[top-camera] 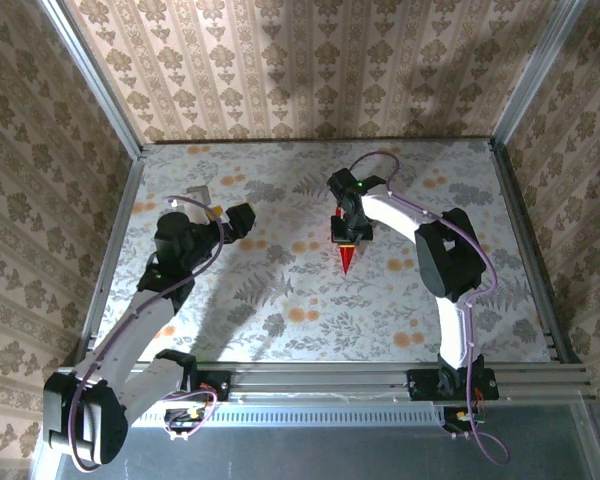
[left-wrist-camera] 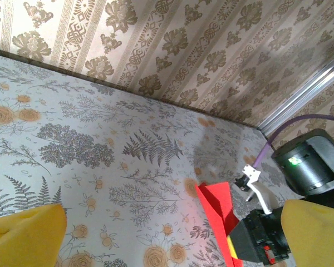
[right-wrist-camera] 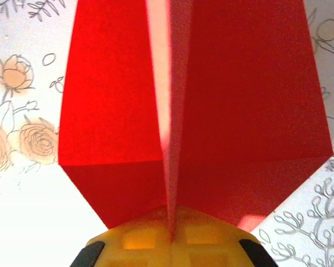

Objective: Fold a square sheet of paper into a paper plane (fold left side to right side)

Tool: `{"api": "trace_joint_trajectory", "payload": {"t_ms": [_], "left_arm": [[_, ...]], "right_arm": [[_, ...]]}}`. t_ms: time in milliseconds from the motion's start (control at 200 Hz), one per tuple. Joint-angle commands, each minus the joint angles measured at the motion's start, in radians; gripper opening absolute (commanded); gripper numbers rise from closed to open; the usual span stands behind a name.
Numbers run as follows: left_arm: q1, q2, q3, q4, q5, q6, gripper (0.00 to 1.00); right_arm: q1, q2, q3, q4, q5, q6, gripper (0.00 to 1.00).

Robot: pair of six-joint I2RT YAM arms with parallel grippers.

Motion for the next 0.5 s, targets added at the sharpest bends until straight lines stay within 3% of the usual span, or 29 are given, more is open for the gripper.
{"api": "trace_joint_trajectory", "payload": {"t_ms": [0,495], "left_arm": [[0.008,-0.017,0.019,-0.005,0.01,-0.001,1.0],[0.008,-0.01,0.024,-0.007,0.019,0.006,1.0]], "right_arm": [[-0.006,0.045,0.044,-0.046,0.014,-0.013,0.06],[-0.012,0.1,0.068,-0.028,0.027,-0.011,0.2]]}}
